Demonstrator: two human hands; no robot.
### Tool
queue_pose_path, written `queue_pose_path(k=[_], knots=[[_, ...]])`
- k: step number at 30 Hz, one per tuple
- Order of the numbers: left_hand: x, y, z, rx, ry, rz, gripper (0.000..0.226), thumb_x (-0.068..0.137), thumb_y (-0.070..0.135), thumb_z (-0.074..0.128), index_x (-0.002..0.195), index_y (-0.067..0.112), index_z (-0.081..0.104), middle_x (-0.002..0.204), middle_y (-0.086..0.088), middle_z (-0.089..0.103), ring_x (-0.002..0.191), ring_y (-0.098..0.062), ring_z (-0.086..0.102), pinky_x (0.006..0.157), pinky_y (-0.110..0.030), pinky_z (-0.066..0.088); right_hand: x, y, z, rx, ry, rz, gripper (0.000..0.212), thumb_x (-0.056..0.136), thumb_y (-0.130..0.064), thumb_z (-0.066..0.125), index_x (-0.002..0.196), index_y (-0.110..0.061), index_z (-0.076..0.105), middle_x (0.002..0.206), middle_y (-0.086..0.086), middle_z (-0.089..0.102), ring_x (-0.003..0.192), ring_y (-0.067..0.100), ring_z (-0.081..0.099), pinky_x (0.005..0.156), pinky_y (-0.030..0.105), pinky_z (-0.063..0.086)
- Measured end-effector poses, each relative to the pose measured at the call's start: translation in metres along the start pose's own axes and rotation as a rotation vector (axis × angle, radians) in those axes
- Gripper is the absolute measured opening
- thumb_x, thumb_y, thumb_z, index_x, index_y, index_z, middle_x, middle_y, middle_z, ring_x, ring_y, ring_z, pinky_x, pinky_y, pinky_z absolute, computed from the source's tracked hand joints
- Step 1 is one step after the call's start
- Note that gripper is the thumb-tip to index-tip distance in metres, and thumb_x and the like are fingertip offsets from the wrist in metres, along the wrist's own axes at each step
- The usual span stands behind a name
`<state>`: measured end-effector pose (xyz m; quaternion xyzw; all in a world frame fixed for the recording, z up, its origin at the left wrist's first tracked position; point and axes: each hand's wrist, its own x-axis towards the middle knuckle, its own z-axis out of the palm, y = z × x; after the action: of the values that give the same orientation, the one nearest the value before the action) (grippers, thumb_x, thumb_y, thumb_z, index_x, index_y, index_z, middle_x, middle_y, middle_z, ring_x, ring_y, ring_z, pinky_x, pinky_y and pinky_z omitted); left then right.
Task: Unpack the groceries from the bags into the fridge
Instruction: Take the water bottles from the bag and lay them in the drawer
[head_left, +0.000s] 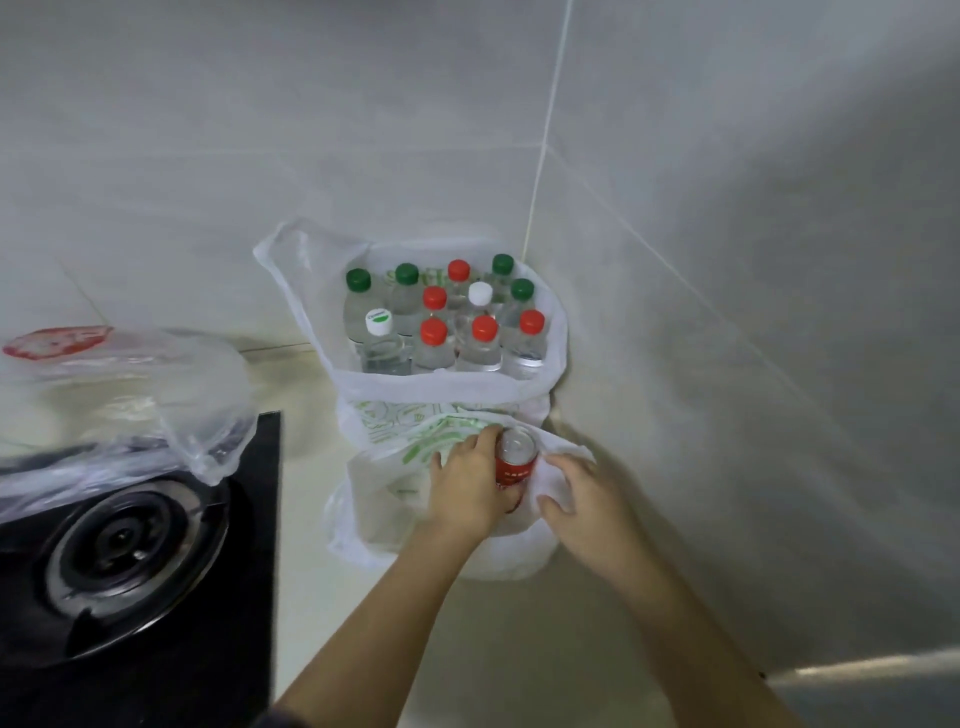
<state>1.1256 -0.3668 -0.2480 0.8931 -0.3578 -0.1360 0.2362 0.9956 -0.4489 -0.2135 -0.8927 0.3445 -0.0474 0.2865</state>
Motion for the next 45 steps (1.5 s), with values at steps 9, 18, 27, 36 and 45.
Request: queue_pose_path(k=[9, 18, 27, 36, 45], knots=[[0.011, 0.005, -0.008, 0.054, -0.015, -0.069, 0.051, 0.079, 0.048, 0.066, 0.121, 0.028, 0.045, 0.104, 0.006, 0.067, 0.108, -0.018, 0.061, 0.115, -0.052, 0.015, 0.004, 0.004, 0.001, -0.003, -0.022, 0.035, 0.053, 0.089, -0.025, 0.061, 0.140, -0.018, 0.048, 0.141, 0.001, 0.052, 0.129, 0.020, 0.047, 0.107, 0.033, 0.037], [-0.038, -0.057, -0.057, 0.030, 0.209, -0.187, 0.053, 0.075, 0.046, 0.072, 0.119, 0.031, 0.047, 0.105, 0.010, 0.068, 0.107, -0.016, 0.061, 0.114, -0.048, 0.018, 0.009, -0.014, 0.017, -0.043, -0.103, -0.046, 0.054, 0.095, -0.038, 0.054, 0.144, -0.021, 0.041, 0.149, -0.003, 0.041, 0.137, 0.017, 0.038, 0.112, 0.037, 0.032], [-0.059, -0.080, -0.056, 0.049, 0.195, -0.261, 0.052, 0.073, 0.048, 0.072, 0.116, 0.034, 0.047, 0.099, 0.012, 0.068, 0.103, -0.012, 0.062, 0.114, -0.047, 0.018, 0.013, -0.039, 0.020, -0.214, -0.068, -0.114, 0.050, 0.095, -0.042, 0.050, 0.141, -0.025, 0.042, 0.145, -0.007, 0.046, 0.134, 0.019, 0.041, 0.113, 0.046, 0.028], [-0.063, -0.091, -0.050, 0.069, 0.171, -0.268, 0.050, 0.075, 0.049, 0.071, 0.116, 0.033, 0.047, 0.101, 0.012, 0.067, 0.103, -0.011, 0.062, 0.114, -0.049, 0.018, 0.012, -0.051, 0.021, -0.240, -0.102, -0.147, 0.048, 0.095, -0.043, 0.049, 0.140, -0.026, 0.045, 0.144, -0.008, 0.047, 0.134, 0.015, 0.040, 0.113, 0.045, 0.026], [-0.061, -0.097, -0.044, 0.019, 0.149, -0.243, 0.050, 0.076, 0.048, 0.071, 0.118, 0.036, 0.047, 0.110, 0.017, 0.062, 0.105, -0.009, 0.060, 0.113, -0.051, 0.017, 0.039, -0.118, -0.021, -0.262, 0.042, -0.317, 0.041, 0.095, -0.036, 0.052, 0.134, -0.023, 0.052, 0.133, -0.003, 0.057, 0.122, 0.022, 0.053, 0.104, 0.041, 0.037]])
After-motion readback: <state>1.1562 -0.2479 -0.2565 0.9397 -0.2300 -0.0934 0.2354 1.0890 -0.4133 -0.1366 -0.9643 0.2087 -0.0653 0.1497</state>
